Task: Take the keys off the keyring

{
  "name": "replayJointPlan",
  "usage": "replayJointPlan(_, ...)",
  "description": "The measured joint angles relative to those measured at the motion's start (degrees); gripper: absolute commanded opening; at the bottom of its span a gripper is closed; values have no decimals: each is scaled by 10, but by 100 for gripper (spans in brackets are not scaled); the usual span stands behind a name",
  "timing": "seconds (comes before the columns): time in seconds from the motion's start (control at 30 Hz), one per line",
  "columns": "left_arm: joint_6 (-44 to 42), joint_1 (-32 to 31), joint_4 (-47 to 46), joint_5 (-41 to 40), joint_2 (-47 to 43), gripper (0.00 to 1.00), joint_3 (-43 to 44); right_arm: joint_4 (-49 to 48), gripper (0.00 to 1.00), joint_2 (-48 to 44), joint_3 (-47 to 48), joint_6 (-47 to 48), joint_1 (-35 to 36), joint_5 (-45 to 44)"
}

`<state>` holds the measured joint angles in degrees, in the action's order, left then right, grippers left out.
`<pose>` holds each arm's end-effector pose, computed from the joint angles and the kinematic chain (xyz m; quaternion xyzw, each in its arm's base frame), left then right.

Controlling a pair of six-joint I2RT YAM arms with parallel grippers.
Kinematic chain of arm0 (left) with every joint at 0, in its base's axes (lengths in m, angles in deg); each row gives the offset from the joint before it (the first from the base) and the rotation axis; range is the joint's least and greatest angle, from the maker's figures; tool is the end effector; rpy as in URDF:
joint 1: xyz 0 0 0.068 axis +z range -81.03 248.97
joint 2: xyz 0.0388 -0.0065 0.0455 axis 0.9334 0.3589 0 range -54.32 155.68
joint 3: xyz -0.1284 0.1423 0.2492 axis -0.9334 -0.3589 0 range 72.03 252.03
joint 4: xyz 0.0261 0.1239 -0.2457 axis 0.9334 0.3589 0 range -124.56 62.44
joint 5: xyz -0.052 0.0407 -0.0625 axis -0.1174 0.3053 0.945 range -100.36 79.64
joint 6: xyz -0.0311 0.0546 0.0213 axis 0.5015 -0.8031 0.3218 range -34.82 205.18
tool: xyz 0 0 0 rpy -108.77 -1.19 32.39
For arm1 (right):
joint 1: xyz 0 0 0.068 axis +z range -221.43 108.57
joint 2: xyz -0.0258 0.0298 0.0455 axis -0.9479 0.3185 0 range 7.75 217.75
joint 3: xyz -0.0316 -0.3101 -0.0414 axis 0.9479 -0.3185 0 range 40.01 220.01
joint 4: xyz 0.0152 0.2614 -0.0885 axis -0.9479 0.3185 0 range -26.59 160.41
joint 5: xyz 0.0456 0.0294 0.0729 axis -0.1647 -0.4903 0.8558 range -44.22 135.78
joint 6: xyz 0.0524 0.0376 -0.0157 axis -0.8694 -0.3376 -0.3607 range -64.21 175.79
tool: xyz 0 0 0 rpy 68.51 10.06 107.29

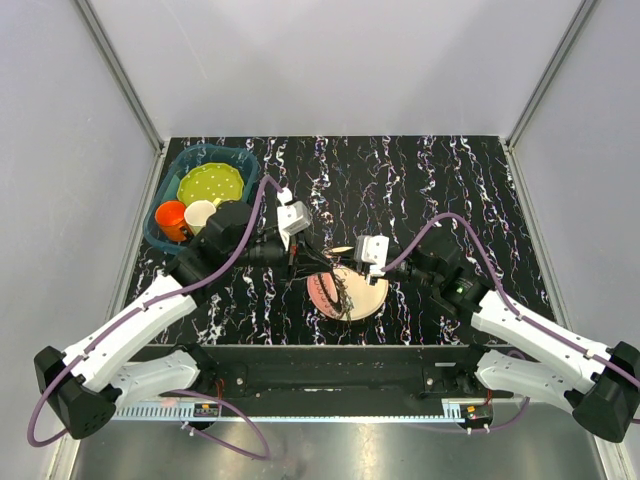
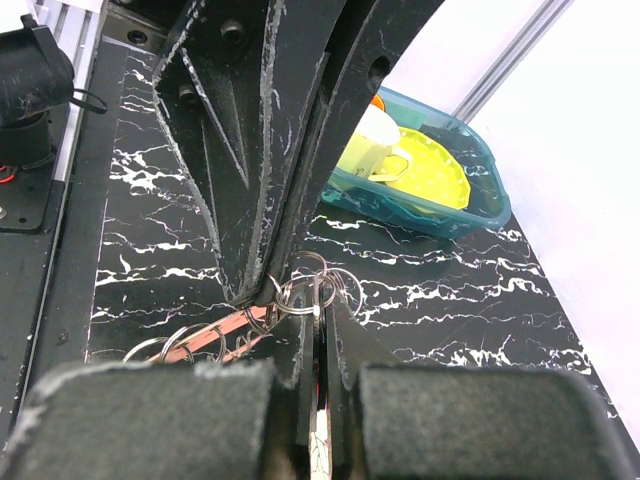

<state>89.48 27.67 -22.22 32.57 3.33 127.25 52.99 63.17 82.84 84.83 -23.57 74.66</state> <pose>0.1476 -0.1773 0.3930 0.4457 0.6282 -0.4874 0.4113 0.1378 0.1903 0.3632 -0.5693 0.4388 0.2870 0.6332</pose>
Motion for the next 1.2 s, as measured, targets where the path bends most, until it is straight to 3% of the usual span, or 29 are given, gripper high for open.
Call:
replayJointPlan(0.87, -29, -3, -46, -38, -64, 0, -58, 17, 0, 1, -1, -52, 1, -8)
replayJointPlan(1.2, -82, -6, -45, -56, -69, 0, -66, 43, 0, 13, 19, -113, 2, -9)
